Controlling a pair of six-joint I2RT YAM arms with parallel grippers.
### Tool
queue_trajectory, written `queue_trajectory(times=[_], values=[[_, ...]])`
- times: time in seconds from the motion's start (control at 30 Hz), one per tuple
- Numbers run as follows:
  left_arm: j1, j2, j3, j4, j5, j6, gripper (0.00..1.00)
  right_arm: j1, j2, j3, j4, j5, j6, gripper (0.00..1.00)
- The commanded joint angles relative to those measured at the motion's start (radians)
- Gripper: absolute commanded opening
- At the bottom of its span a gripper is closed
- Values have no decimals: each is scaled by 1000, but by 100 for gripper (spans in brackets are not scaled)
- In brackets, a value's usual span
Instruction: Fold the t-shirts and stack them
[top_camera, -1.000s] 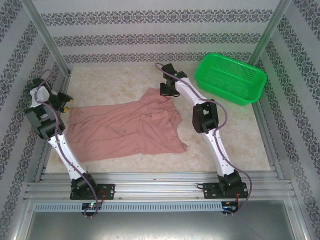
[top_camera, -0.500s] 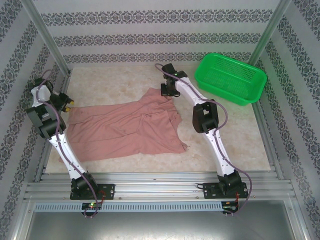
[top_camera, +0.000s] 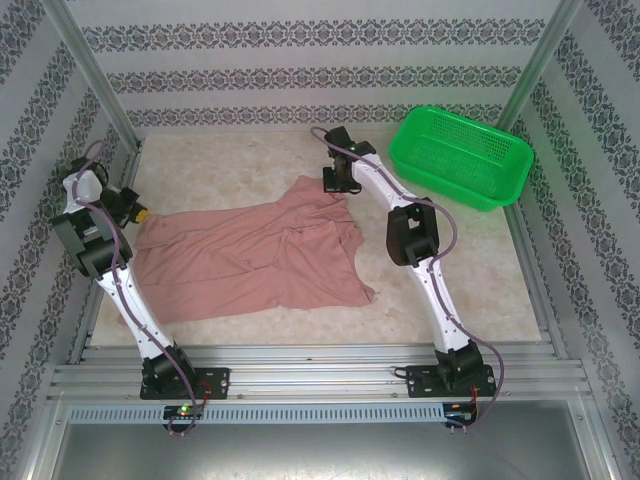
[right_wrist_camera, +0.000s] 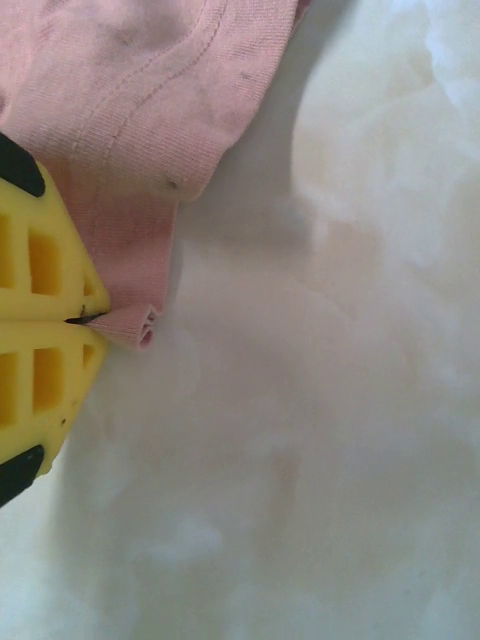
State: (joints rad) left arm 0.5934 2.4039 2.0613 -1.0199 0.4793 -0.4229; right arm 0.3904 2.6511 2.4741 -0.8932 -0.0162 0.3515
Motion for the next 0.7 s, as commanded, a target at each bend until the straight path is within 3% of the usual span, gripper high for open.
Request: queue_trajectory(times=[0.0,0.27,0.67], values=[[-10,-138,-32,45,40,2,0,-26,-130,-90,104,-24,63,0],[-7,-300,-245,246,118,-34,0,-55,-267,-267,301,-100,124,0],[60,-444,-434,436,133,-74,0,-74,-338,-318,326,-101,72,0]])
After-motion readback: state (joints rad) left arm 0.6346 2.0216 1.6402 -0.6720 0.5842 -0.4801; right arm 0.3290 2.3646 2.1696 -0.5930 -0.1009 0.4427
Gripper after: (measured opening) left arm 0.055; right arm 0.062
